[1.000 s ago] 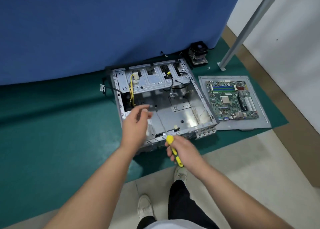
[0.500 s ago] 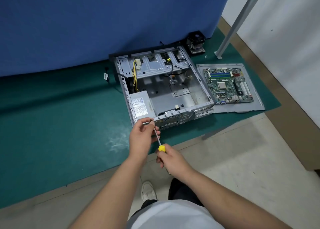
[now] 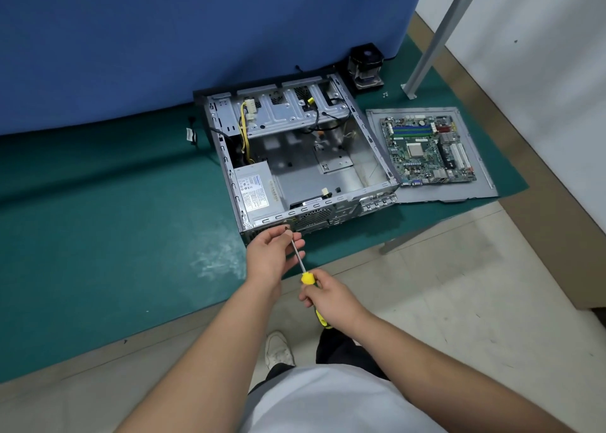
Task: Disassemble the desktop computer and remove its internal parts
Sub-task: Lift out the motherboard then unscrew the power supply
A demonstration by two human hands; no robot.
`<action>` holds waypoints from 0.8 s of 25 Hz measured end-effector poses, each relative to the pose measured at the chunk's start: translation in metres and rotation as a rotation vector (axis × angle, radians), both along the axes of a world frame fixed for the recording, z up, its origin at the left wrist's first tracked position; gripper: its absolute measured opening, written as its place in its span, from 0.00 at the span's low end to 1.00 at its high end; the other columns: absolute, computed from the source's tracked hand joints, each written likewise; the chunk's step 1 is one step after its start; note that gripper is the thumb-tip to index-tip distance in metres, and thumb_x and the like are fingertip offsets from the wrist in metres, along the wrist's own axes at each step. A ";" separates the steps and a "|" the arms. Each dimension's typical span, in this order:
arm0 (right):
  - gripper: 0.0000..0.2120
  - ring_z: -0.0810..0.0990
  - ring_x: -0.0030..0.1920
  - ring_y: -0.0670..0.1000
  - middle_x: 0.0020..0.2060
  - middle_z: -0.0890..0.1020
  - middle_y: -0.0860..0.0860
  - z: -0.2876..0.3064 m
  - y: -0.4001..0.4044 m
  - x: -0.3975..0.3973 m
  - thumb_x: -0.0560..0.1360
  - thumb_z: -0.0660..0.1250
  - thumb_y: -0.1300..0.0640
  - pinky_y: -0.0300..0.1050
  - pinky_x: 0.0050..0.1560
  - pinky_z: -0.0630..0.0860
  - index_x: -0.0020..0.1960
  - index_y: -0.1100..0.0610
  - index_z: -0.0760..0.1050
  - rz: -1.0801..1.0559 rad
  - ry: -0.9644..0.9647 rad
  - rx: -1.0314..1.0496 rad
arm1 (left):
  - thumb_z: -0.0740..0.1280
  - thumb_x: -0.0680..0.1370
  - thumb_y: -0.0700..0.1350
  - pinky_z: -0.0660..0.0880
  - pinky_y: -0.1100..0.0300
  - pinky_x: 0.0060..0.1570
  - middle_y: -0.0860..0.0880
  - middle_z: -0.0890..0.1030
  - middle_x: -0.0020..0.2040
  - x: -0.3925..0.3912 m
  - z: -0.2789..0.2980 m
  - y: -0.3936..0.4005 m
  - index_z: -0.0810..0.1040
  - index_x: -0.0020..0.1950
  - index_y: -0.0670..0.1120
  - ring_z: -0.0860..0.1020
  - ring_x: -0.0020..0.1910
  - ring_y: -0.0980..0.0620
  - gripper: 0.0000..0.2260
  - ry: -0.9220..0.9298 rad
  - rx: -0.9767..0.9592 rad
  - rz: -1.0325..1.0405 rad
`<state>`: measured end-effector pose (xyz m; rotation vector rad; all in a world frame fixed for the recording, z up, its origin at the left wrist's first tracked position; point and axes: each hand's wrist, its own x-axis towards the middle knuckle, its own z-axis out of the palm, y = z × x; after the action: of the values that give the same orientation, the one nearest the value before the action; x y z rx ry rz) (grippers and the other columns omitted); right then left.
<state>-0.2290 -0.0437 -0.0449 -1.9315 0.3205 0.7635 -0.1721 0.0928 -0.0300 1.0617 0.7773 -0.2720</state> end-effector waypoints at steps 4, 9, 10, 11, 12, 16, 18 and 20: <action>0.08 0.81 0.39 0.44 0.39 0.85 0.45 -0.001 0.001 0.005 0.79 0.60 0.58 0.52 0.53 0.78 0.50 0.49 0.76 0.004 0.010 0.047 | 0.67 0.82 0.37 0.84 0.52 0.46 0.43 0.88 0.47 0.003 0.000 0.001 0.79 0.57 0.41 0.87 0.48 0.47 0.04 0.009 -0.005 0.032; 0.08 0.81 0.41 0.46 0.42 0.85 0.47 -0.002 -0.001 0.008 0.81 0.60 0.59 0.50 0.51 0.78 0.52 0.49 0.75 0.013 0.004 0.050 | 0.69 0.82 0.37 0.83 0.54 0.45 0.44 0.88 0.48 0.006 0.001 0.000 0.79 0.56 0.42 0.87 0.48 0.48 0.04 0.007 0.003 0.026; 0.08 0.81 0.41 0.46 0.42 0.85 0.47 -0.002 -0.001 0.008 0.81 0.60 0.59 0.50 0.52 0.78 0.53 0.50 0.76 0.014 0.006 0.051 | 0.69 0.82 0.37 0.83 0.54 0.45 0.44 0.88 0.48 0.006 0.001 -0.001 0.79 0.56 0.42 0.87 0.48 0.48 0.04 0.011 0.006 0.028; 0.08 0.82 0.41 0.46 0.43 0.85 0.48 -0.003 -0.002 0.009 0.81 0.60 0.59 0.51 0.53 0.78 0.54 0.51 0.76 0.015 0.010 0.052 | 0.69 0.82 0.38 0.83 0.53 0.46 0.44 0.88 0.48 0.006 0.001 -0.001 0.79 0.56 0.42 0.87 0.48 0.48 0.04 0.016 0.009 0.031; 0.08 0.82 0.41 0.46 0.43 0.85 0.48 -0.003 -0.002 0.010 0.80 0.60 0.59 0.51 0.53 0.78 0.54 0.52 0.76 0.014 0.014 0.055 | 0.69 0.82 0.38 0.83 0.52 0.47 0.44 0.88 0.48 0.006 0.001 -0.001 0.79 0.56 0.42 0.87 0.49 0.47 0.04 0.020 0.010 0.032; 0.08 0.82 0.40 0.46 0.42 0.85 0.48 -0.001 -0.002 0.011 0.80 0.60 0.60 0.48 0.52 0.77 0.54 0.55 0.76 0.011 0.035 0.069 | 0.69 0.81 0.38 0.84 0.52 0.48 0.44 0.88 0.48 0.008 0.001 -0.004 0.79 0.55 0.42 0.87 0.48 0.47 0.04 0.034 0.024 0.042; 0.09 0.82 0.40 0.45 0.43 0.85 0.48 0.001 -0.002 0.012 0.80 0.60 0.60 0.46 0.51 0.76 0.56 0.57 0.77 0.015 0.038 0.069 | 0.69 0.82 0.38 0.84 0.53 0.47 0.44 0.88 0.48 0.008 0.001 -0.006 0.79 0.55 0.42 0.87 0.48 0.48 0.03 0.040 0.036 0.051; 0.09 0.82 0.40 0.45 0.43 0.85 0.49 0.003 -0.002 0.012 0.80 0.60 0.61 0.46 0.52 0.76 0.56 0.59 0.77 0.015 0.035 0.075 | 0.69 0.82 0.38 0.84 0.53 0.47 0.44 0.88 0.47 0.008 0.001 -0.007 0.79 0.55 0.42 0.87 0.47 0.48 0.03 0.044 0.050 0.053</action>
<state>-0.2173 -0.0462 -0.0417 -1.8538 0.2957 0.8089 -0.1643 0.0862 -0.0286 1.0833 0.8542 -0.2326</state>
